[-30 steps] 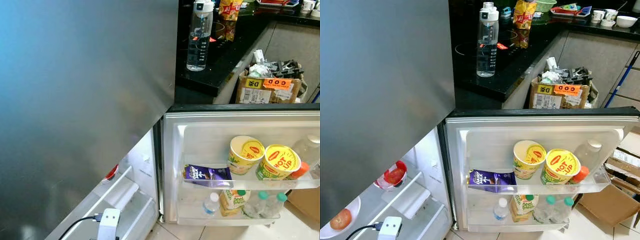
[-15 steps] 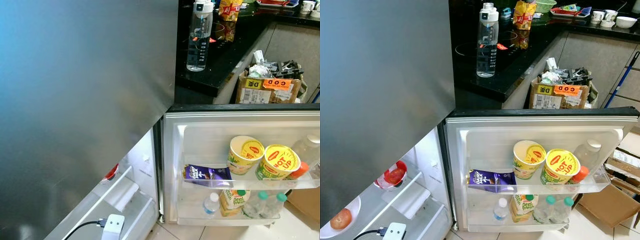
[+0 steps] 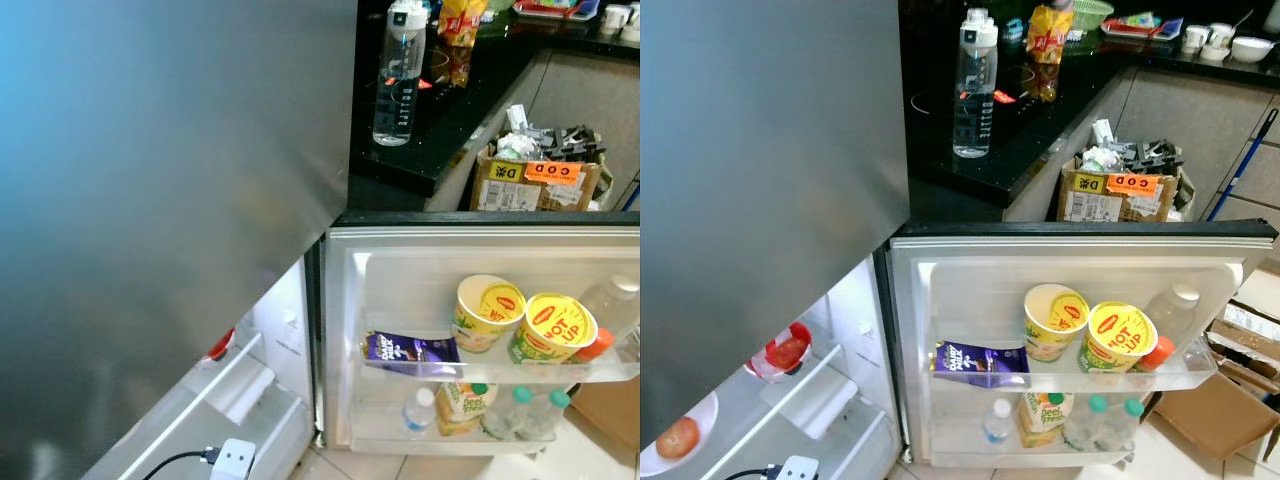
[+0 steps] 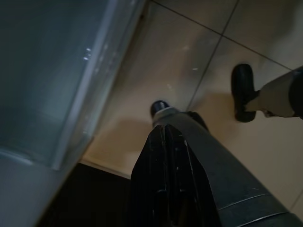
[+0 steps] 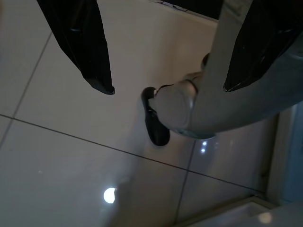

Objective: Restocking fridge

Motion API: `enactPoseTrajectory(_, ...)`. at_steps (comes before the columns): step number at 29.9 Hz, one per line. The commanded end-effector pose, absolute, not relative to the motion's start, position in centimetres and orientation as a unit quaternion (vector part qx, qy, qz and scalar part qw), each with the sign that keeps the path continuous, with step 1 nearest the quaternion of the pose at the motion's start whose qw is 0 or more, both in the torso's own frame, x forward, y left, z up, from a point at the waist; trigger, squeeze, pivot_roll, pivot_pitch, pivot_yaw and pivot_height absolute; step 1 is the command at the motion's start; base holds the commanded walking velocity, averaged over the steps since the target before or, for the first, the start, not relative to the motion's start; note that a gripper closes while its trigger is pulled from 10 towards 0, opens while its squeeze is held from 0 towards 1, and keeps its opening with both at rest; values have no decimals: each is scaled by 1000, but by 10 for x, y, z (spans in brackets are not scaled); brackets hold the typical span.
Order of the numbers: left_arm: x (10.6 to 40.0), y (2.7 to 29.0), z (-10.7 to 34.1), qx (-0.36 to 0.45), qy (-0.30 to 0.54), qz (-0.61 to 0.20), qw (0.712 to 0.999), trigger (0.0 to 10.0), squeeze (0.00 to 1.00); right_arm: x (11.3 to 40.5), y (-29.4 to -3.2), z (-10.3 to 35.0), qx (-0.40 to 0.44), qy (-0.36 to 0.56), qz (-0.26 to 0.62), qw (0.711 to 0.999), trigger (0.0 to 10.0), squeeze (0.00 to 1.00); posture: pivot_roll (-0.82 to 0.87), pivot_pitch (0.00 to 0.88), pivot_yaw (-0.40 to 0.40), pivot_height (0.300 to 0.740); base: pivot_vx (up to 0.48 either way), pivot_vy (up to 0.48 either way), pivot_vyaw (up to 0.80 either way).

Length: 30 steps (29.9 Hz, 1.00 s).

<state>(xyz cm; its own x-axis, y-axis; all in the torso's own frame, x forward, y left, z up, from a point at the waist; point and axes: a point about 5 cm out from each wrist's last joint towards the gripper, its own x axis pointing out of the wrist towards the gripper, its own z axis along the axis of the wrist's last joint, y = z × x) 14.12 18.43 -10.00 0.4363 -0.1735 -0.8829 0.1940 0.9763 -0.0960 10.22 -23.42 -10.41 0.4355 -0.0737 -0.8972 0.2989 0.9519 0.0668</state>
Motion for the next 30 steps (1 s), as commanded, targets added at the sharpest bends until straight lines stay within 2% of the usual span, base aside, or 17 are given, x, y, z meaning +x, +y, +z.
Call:
enactPoseTrajectory(1,139,180,-101,6,525,-111,844,10000,0,103,-238,-103,102,517,-114,842,10000,0,-71,0,6,740,0,-472,0)
enactPoseTrajectory(24,137,179,-102,-2,527,-109,843,10000,0,102,-236,-104,99,519,-108,842,10000,0,-70,0,4,740,0,-464,0)
enactPoseTrajectory(30,134,181,-103,4,534,-96,840,10000,0,102,-236,-104,96,520,-104,843,10000,0,-72,0,3,740,0,-52,0)
